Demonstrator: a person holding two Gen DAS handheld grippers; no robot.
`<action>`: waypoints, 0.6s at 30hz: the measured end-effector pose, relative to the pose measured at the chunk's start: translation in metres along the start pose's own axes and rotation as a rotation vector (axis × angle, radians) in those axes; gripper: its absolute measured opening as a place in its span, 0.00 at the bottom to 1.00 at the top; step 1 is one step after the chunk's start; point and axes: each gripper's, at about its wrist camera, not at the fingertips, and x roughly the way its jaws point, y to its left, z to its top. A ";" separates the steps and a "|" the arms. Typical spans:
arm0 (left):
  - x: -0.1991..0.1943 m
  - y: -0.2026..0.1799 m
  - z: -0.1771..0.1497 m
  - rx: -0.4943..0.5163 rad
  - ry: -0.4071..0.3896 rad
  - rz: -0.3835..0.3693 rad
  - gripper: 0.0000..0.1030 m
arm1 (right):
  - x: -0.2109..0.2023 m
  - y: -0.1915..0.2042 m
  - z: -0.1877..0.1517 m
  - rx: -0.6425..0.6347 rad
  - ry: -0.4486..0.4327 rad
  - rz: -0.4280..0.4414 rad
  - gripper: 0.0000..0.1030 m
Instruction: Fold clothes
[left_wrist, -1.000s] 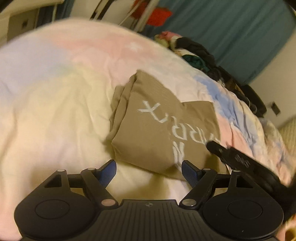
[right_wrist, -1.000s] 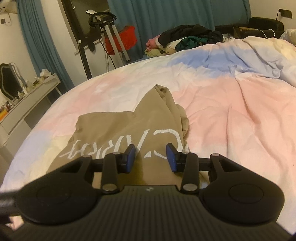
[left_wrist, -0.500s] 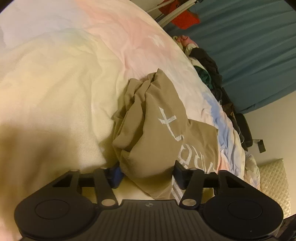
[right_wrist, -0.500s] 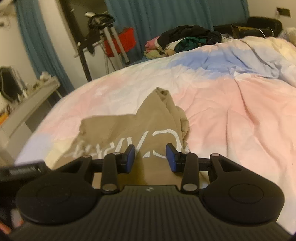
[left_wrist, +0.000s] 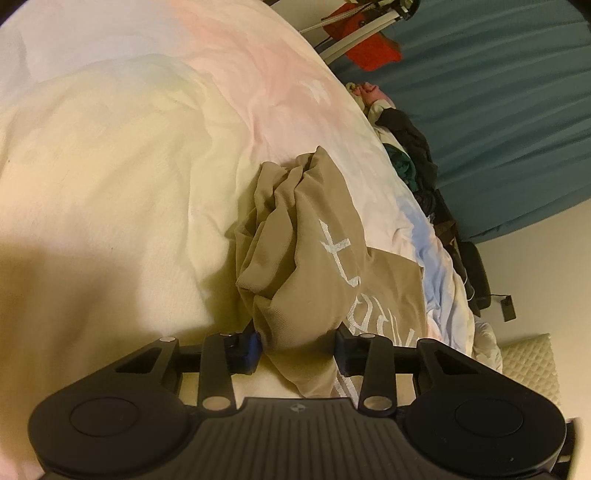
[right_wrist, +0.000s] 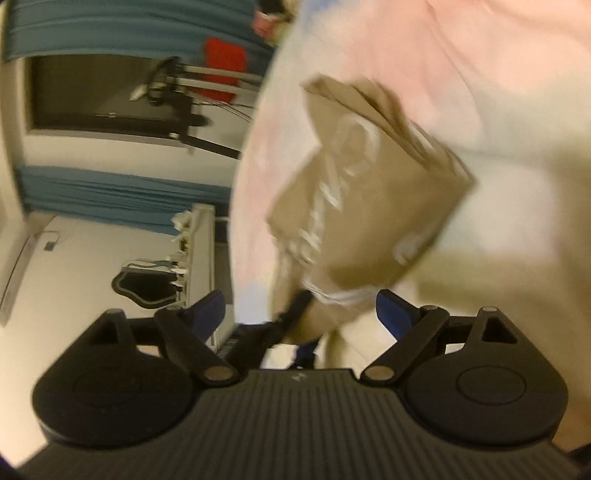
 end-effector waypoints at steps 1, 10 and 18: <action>-0.002 0.003 0.001 -0.022 0.003 -0.002 0.44 | 0.004 -0.006 0.000 0.028 0.007 -0.004 0.88; 0.001 0.032 0.011 -0.238 0.011 -0.053 0.61 | 0.018 -0.034 0.007 0.158 -0.088 -0.036 0.81; 0.004 0.031 0.013 -0.233 -0.024 -0.056 0.45 | 0.029 -0.035 0.018 0.110 -0.170 -0.097 0.61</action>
